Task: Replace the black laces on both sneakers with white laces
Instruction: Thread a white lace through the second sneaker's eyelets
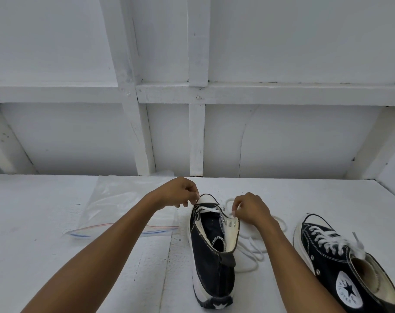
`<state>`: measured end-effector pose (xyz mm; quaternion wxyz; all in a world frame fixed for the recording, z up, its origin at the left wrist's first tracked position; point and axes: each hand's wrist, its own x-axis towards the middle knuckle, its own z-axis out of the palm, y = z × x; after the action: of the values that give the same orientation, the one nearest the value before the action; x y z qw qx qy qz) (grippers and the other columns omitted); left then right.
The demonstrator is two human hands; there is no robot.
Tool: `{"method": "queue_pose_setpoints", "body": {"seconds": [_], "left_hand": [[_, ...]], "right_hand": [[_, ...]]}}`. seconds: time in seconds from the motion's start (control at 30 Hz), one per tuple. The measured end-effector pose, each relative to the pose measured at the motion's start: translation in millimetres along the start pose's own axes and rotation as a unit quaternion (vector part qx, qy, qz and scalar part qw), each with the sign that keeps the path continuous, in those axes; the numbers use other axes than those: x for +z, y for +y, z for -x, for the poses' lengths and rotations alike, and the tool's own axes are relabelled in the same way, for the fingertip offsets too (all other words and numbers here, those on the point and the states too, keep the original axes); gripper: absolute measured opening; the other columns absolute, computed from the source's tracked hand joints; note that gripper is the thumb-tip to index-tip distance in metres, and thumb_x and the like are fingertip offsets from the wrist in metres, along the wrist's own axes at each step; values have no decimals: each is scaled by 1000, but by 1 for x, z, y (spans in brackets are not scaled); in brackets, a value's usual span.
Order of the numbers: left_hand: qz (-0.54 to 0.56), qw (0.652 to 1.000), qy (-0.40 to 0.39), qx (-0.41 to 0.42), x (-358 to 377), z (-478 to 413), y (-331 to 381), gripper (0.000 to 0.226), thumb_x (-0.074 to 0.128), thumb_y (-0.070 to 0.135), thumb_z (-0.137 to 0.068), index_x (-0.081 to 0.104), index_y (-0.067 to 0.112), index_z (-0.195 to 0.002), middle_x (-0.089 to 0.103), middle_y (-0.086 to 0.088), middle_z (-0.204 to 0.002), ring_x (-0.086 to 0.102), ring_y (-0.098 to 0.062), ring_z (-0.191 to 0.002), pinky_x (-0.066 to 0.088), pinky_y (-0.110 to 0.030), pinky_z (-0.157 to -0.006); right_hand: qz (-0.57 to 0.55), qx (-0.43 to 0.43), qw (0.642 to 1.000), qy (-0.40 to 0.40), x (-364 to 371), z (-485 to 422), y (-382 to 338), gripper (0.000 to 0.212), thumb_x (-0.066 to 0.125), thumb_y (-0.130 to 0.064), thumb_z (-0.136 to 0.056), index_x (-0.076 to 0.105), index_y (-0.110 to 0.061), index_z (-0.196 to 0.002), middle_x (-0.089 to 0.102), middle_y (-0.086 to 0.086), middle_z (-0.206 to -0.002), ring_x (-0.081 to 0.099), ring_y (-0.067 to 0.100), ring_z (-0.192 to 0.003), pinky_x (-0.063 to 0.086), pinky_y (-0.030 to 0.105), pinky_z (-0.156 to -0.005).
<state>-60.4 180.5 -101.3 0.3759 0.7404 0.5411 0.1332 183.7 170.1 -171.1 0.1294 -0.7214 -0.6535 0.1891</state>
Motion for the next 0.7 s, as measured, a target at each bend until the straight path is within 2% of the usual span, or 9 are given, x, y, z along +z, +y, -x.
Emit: {"method": "queue_pose_setpoints", "body": {"seconds": [0.07, 0.13, 0.17, 0.23, 0.3, 0.4, 0.47, 0.57, 0.7], "left_hand": [[2, 1000, 4, -2, -1, 1, 0, 13, 56, 13, -92, 68, 15, -91, 72, 4, -84, 61, -10, -70, 46, -21, -58], [3, 1000, 4, -2, -1, 1, -1, 13, 56, 13, -93, 68, 16, -91, 72, 3, -85, 61, -9, -70, 46, -21, -58], [2, 1000, 3, -3, -1, 1, -1, 13, 56, 13, -93, 68, 16, -91, 72, 3, -86, 61, -9, -70, 46, -21, -58], [-3, 1000, 1, -4, -1, 1, 0, 12, 56, 14, -93, 68, 16, -91, 72, 3, -85, 61, -9, -70, 47, -21, -58], [-10, 1000, -4, -7, 1, 2, 1, 12, 56, 15, -93, 68, 16, -92, 72, 4, -85, 61, -9, -70, 47, -21, -58], [-26, 1000, -13, -12, 4, 4, 3, 13, 59, 22, -95, 68, 14, -90, 70, 4, -82, 62, -10, -71, 46, -21, -58], [-48, 998, -28, -21, 3, 7, 6, 21, 62, 31, -95, 67, 15, -83, 69, 5, -78, 61, -9, -69, 45, -22, -58], [-81, 993, -67, -43, 3, 13, 11, 31, 64, 44, -93, 70, 17, -79, 70, 7, -75, 61, -9, -66, 47, -22, -59], [-56, 994, -67, -64, 4, 19, 14, 25, 65, 33, -91, 73, 19, -73, 72, 8, -73, 60, -7, -65, 48, -21, -58]], "right_hand": [[2, -10, 1000, -3, -2, 0, 3, 18, 70, -16, -79, 62, -31, -84, 58, -3, -96, 57, 21, -97, 45, 29, -73], [20, 1, 1000, -14, -2, -1, 10, 24, 62, -12, -82, 56, -23, -102, 54, 2, -103, 53, 24, -103, 42, 31, -76], [28, 11, 999, -25, -2, -2, 12, 22, 57, -9, -83, 55, -18, -102, 52, 2, -101, 52, 25, -101, 40, 30, -73], [52, 27, 998, -33, -1, -1, 12, 9, 52, -4, -81, 54, -13, -84, 52, 4, -87, 53, 25, -89, 38, 28, -64], [61, 47, 997, -21, -1, 0, 12, 19, 50, -4, -81, 45, -13, -64, 48, 2, -71, 50, 24, -78, 35, 26, -57], [39, 24, 999, 8, -4, 8, 7, 16, 52, -10, -87, 58, -17, -73, 58, -3, -78, 54, 21, -84, 40, 28, -70], [-83, -12, 996, 31, -12, 16, -1, 13, 60, -13, -89, 64, -22, -79, 65, -6, -82, 60, 16, -84, 43, 25, -71], [-258, -62, 963, 36, -30, 29, -22, 6, 72, -13, -84, 67, -18, -83, 73, -1, -76, 67, 10, -77, 46, 23, -67], [-251, -122, 960, -31, -45, 39, -48, 6, 80, -15, -77, 74, -17, -77, 75, -4, -75, 69, 7, -76, 54, 26, -76]]}}
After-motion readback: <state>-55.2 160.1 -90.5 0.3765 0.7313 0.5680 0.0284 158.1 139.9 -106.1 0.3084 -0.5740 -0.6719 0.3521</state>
